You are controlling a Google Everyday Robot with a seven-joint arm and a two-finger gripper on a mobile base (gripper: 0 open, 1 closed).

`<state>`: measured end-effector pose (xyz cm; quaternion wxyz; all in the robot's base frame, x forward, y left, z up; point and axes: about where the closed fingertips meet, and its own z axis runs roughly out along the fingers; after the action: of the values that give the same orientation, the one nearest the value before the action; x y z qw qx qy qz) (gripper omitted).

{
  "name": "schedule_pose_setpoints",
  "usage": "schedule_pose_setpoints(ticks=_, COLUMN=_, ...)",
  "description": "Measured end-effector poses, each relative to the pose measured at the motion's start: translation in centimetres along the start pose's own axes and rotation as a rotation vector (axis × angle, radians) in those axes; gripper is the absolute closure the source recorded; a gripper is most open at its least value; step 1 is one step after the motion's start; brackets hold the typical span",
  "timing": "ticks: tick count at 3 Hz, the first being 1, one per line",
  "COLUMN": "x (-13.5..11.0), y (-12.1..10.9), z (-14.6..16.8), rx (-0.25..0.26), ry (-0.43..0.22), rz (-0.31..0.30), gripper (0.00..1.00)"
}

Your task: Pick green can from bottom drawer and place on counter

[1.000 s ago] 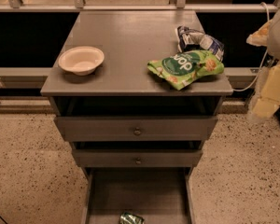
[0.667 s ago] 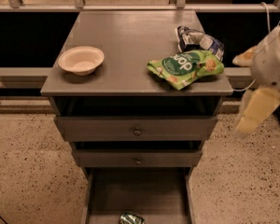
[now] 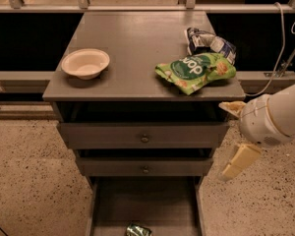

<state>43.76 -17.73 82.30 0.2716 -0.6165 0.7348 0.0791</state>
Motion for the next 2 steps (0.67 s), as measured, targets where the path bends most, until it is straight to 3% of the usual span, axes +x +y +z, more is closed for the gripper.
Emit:
schedule_pose_setpoints(ticks=1, x=0.0, y=0.0, z=-0.1, rx=-0.001, ry=0.002, rz=0.0, gripper=0.0)
schedule_pose_setpoints(ticks=2, x=0.4, y=0.3, z=2.1, rx=-0.002, ry=0.0, rz=0.037, gripper=0.0)
